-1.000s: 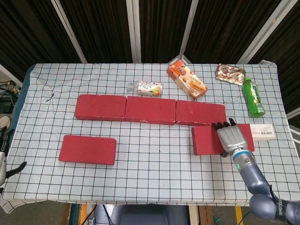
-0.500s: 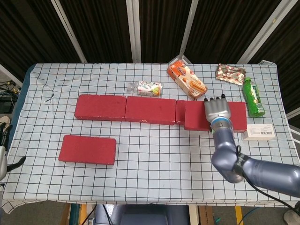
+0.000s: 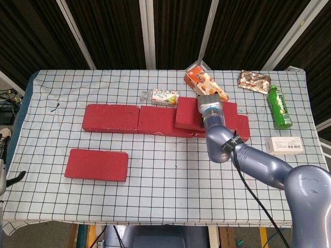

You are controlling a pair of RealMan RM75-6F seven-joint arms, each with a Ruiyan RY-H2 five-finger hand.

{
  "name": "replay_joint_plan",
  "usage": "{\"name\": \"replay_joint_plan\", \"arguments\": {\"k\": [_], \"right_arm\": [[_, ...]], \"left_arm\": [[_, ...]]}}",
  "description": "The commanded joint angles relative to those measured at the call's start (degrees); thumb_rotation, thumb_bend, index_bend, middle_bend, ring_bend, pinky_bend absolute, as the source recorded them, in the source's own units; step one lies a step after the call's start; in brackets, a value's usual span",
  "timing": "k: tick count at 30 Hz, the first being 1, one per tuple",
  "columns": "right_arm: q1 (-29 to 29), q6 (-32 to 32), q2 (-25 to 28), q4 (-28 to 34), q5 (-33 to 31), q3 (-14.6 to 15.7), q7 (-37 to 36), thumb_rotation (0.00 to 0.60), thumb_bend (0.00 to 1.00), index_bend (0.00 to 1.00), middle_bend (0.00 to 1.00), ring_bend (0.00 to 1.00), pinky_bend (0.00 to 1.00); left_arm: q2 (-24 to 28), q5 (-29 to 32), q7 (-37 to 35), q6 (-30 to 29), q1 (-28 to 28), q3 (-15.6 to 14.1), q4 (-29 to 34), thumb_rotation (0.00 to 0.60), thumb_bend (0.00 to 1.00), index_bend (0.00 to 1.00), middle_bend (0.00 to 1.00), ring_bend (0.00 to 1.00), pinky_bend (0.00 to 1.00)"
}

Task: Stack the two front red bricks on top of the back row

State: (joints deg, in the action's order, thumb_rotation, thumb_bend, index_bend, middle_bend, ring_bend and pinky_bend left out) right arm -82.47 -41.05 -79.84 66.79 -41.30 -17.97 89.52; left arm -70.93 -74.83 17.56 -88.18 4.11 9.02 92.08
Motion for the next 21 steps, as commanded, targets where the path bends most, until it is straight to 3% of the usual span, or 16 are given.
{"name": "replay_joint_plan", "arguments": {"k": [1,21], "right_arm": [[0.68,1.56,-1.42,-1.53,0.79,-0.79,0.53,0.600,0.17,0.45,0.32,0.19,0.00],[0.77,1.64,-6.33,-5.80,3.37,-2.23,1.27,0.600,0.17,0.45,0.32,0.19,0.00]], "left_arm": [[-0.26,0.51,0.61,0.34,0.25,0.07,-0.08,0.600,0.10,0.07,0.00,0.00,0.11],[-0.77,2.32,1.10,1.30,1.15,0.47,-0.99,0.600,0.10,0.08,0.00,0.00,0.11]]}}
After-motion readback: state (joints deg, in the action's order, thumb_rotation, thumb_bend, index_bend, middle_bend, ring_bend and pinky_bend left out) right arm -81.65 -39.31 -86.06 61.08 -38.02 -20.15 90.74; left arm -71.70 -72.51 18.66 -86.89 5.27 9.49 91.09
